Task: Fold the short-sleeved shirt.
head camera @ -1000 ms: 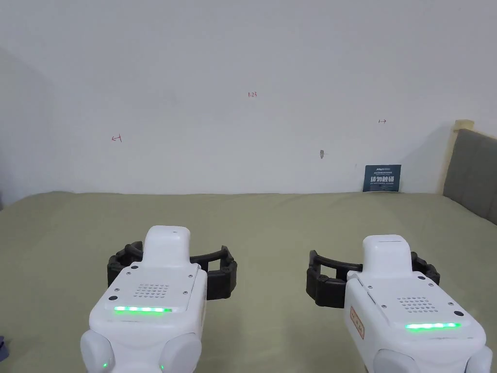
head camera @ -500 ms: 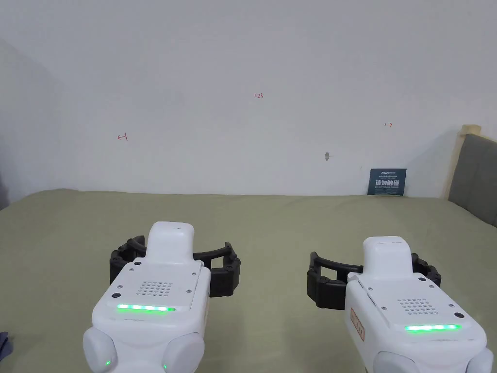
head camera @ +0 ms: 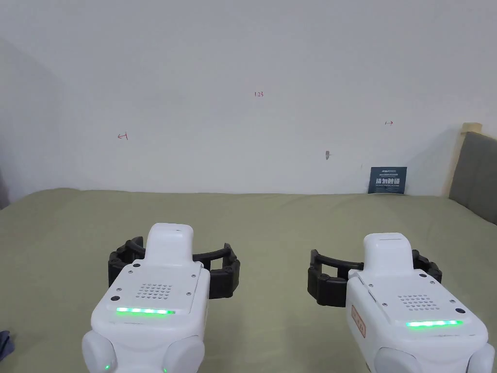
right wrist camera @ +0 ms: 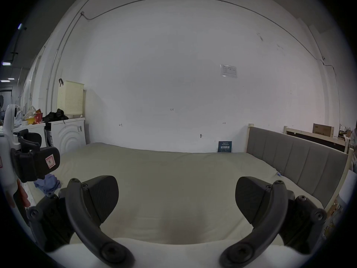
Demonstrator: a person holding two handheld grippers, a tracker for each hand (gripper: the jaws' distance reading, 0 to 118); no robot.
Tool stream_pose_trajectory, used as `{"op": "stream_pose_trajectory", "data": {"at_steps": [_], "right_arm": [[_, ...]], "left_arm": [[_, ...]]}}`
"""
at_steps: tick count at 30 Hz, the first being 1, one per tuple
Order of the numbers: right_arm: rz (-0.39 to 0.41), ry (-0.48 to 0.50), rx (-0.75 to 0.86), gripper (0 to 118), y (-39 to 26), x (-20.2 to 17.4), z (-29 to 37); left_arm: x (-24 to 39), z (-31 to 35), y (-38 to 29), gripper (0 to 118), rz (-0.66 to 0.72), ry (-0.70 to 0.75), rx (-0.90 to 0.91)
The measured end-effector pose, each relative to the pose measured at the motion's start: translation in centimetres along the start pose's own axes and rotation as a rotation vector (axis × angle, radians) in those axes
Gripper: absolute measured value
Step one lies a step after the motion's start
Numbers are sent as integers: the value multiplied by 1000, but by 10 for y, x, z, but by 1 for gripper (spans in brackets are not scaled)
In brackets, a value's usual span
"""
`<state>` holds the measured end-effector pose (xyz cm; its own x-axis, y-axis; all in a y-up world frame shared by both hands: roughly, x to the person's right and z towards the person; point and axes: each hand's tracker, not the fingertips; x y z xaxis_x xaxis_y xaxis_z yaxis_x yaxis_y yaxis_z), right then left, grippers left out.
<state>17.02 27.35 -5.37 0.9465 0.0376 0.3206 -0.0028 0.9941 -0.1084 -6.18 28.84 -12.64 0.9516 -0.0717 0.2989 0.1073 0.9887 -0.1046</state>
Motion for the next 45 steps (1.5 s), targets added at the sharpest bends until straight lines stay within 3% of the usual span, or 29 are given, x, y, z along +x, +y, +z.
{"op": "stream_pose_trajectory", "data": {"at_steps": [45], "right_arm": [[-2, 2, 31, 118, -7, -1, 9]], "left_arm": [[8, 9, -5, 118, -11, -9, 1]]}}
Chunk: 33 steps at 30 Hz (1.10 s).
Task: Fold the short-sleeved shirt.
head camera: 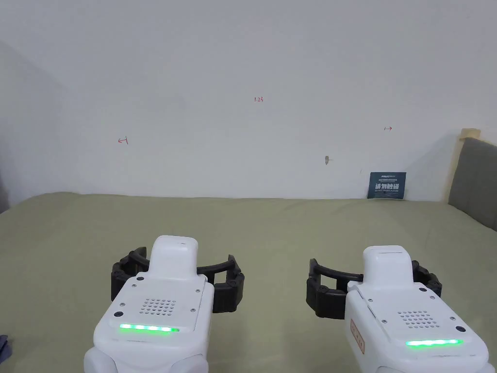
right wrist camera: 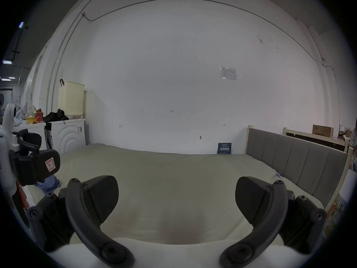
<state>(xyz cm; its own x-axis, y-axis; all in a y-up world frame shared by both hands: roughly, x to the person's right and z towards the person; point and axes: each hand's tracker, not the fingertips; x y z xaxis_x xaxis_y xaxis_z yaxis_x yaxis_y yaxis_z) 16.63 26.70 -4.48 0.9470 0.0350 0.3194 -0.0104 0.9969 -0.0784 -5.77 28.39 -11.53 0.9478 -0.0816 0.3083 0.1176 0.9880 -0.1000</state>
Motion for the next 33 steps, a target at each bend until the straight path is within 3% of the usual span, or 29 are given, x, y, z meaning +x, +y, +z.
{"op": "stream_pose_trajectory", "data": {"at_steps": [22, 26, 28, 33], "right_arm": [[25, -7, 15, 118, 3, -2, 1], [38, 47, -64, 118, 8, -4, -3], [47, 16, -120, 118, 9, -7, -6], [16, 54, -128, 118, 8, -6, -2]], "left_arm": [[0, 0, 3, 118, -9, 6, -8], [0, -1, 4, 118, -9, 6, -13], [-1, -1, 5, 118, 4, -3, -23], [0, -1, 4, 118, 10, -9, -32]]}}
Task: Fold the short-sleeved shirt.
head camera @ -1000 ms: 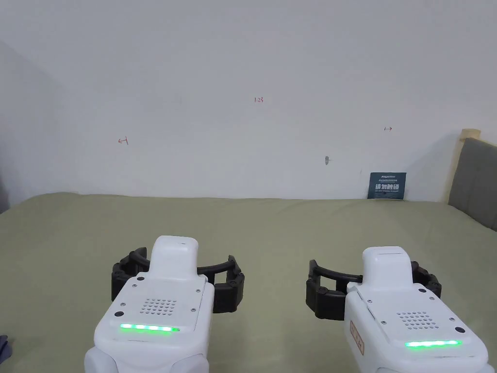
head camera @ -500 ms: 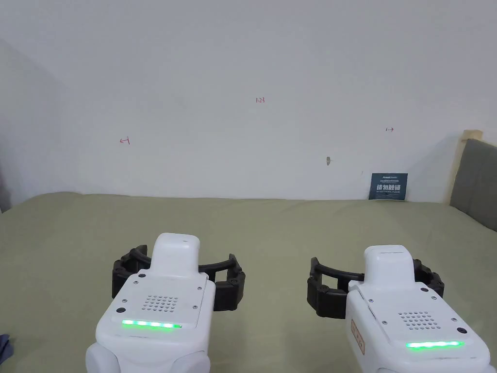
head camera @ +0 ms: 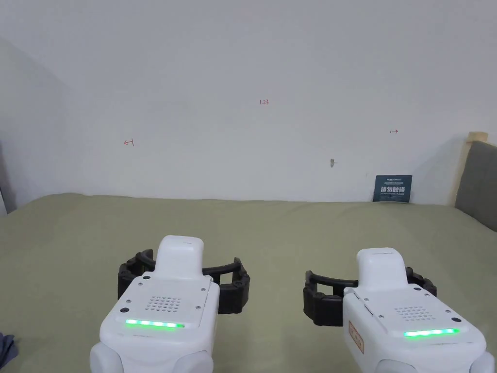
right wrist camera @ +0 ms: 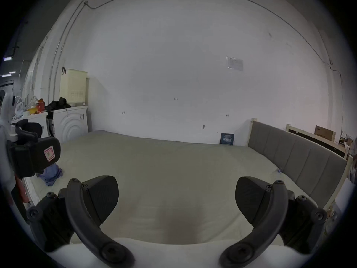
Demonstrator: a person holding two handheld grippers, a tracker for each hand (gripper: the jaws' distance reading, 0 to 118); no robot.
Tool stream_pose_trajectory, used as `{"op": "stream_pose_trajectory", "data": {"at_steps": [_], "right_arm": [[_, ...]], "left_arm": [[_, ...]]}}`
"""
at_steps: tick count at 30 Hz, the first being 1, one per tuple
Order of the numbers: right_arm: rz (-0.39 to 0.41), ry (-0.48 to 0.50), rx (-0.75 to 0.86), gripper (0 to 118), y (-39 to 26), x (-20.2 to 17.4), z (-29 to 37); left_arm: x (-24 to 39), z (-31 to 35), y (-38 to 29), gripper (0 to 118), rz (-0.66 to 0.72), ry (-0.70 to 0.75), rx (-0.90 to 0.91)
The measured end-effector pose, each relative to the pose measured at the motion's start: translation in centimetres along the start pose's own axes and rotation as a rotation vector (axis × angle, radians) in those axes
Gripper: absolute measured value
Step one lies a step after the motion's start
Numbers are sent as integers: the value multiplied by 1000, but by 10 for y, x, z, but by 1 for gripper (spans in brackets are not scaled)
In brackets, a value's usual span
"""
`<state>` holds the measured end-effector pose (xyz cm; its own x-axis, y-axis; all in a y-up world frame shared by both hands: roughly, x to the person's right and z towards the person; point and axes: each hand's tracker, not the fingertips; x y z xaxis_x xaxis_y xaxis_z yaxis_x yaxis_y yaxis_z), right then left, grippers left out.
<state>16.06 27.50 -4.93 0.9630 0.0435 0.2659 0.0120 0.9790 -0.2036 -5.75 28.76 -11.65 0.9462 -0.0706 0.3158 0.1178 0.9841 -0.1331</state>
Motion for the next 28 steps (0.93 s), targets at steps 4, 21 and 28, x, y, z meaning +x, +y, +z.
{"op": "stream_pose_trajectory", "data": {"at_steps": [4, 21, 28], "right_arm": [[-72, 51, -20, 118, 3, 6, 0], [-114, -8, -48, 118, 8, 12, -8], [-169, -47, -156, 118, 10, 18, -15]], "left_arm": [[-1, -1, 0, 118, 6, -2, -8], [-6, -2, -2, 118, 39, -28, -31], [-6, -4, -3, 118, 33, -26, -42]]}}
